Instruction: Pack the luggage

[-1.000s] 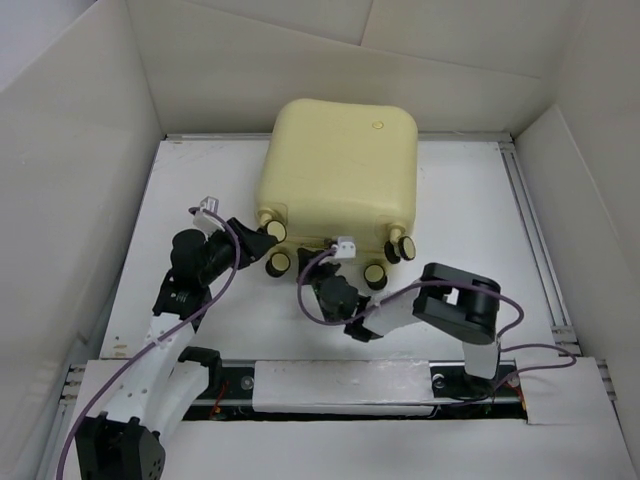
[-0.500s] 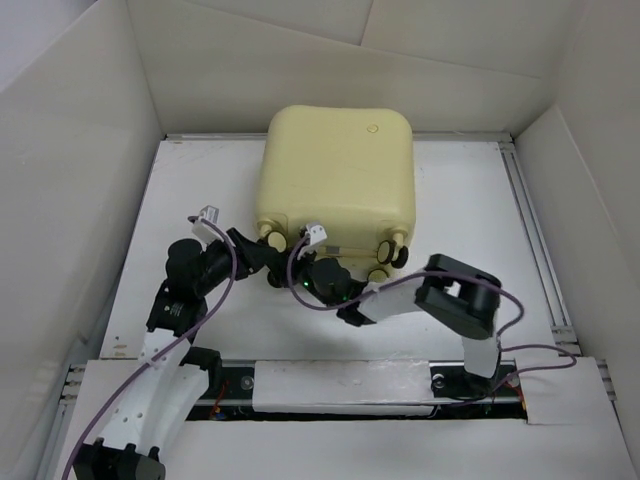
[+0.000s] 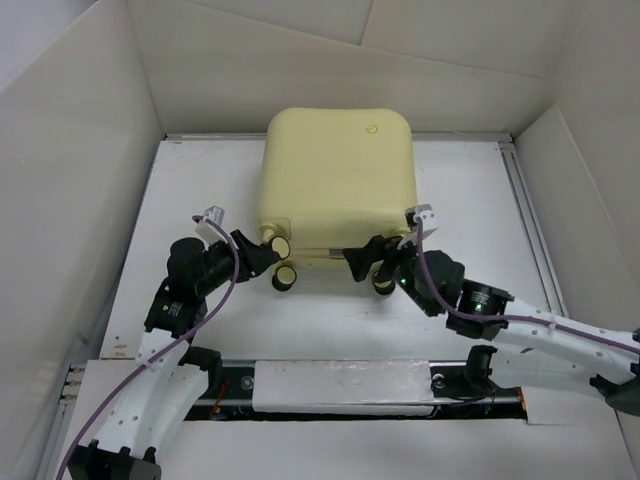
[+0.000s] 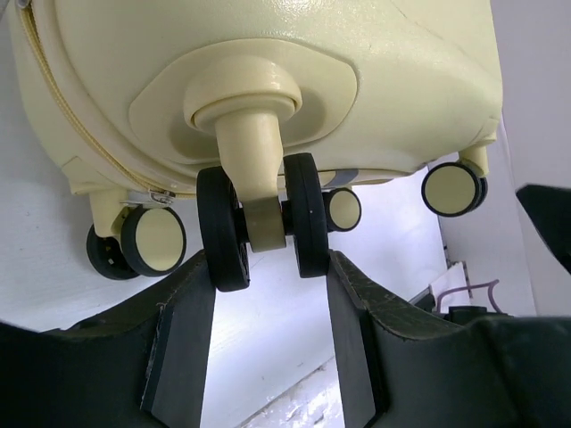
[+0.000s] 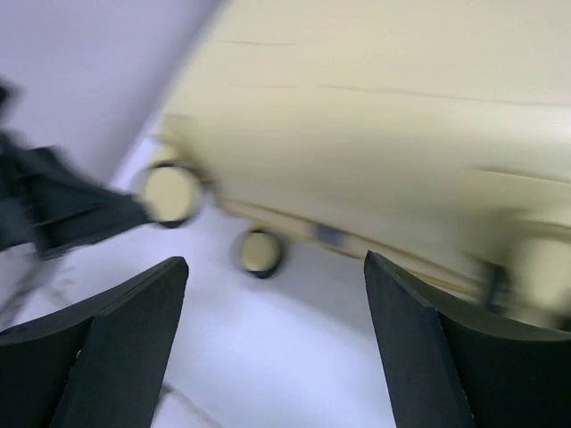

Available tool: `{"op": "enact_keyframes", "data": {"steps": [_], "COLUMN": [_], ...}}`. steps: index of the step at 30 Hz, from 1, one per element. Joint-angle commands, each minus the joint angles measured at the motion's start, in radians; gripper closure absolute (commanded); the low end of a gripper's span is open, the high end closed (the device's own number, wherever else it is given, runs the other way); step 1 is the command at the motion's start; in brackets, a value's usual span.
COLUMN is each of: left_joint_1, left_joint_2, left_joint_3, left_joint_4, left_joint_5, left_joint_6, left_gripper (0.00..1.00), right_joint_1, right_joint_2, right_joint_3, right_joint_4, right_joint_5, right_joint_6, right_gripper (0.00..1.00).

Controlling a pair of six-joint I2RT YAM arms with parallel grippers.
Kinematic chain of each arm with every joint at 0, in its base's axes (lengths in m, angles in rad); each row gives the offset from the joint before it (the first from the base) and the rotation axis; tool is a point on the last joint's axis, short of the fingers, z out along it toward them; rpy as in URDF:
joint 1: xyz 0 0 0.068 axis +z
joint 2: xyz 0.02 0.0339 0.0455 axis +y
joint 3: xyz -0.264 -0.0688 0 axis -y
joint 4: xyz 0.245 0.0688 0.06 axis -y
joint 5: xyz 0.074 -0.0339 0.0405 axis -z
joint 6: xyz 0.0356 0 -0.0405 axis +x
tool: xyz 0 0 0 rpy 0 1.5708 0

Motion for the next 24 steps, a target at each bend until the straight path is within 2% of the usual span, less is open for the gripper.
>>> {"op": "enact_keyframes", "data": {"steps": [1, 4, 5, 9, 12, 15, 16, 17, 18, 19, 20, 21, 24], "left_joint_1": [-0.003, -0.003, -0.003, -0.003, -0.003, -0.003, -0.003, -0.003, -0.003, -0.003, -0.003, -0.003, -0.003], "left_joint_2": [-0.030, -0.040, -0.040, -0.049, -0.071, -0.080, -0.089, -0.089, -0.089, -0.089, -0.089, -0.089, -0.089], "left_joint_3": [0.111, 0.111, 0.111, 0.142, 0.154, 0.163, 0.163, 0.154, 0.154, 0.154, 0.154, 0.154, 0.143], "left_joint_4": [0.135, 0.125, 0.125, 0.058, 0.003, -0.017, -0.017, -0.030, -0.030, -0.030, -0.039, -0.030, -0.021], "left_joint_5": [-0.002, -0.042, -0.051, -0.126, -0.213, -0.235, -0.247, -0.247, -0.256, -0.257, -0.257, -0.241, -0.218], "left_joint_6": [0.045, 0.045, 0.045, 0.083, 0.111, 0.111, 0.120, 0.120, 0.120, 0.120, 0.120, 0.120, 0.109], "left_gripper": [0.77, 0.70, 0.68, 0.58, 0.52, 0.48, 0.46, 0.44, 0.42, 0.40, 0.39, 0.37, 0.37], "right_joint_1": [-0.088, -0.166, -0.167, -0.167, -0.235, -0.295, -0.321, -0.353, -0.416, -0.447, -0.481, -0.557, -0.680], "right_joint_2": [-0.051, -0.062, -0.062, -0.008, 0.027, 0.061, 0.075, 0.086, 0.086, 0.086, 0.086, 0.077, 0.067], "right_joint_3": [0.029, 0.029, 0.029, 0.038, 0.049, 0.060, 0.060, 0.074, 0.074, 0.084, 0.097, 0.109, 0.164], "right_joint_4": [-0.446, -0.513, -0.513, -0.548, -0.533, -0.528, -0.481, -0.465, -0.450, -0.432, -0.400, -0.390, -0.361], "right_joint_5": [0.184, 0.079, 0.060, 0.098, 0.076, 0.056, 0.025, -0.009, -0.047, -0.064, -0.084, -0.104, -0.179], "right_joint_6": [0.052, 0.030, 0.019, 0.029, 0.000, -0.033, -0.059, -0.097, -0.106, -0.119, -0.129, -0.139, -0.174], "right_gripper": [0.13, 0.07, 0.00, 0.00, 0.00, 0.00, 0.08, 0.20, 0.37, 0.68, 0.78, 0.84, 0.86]}}
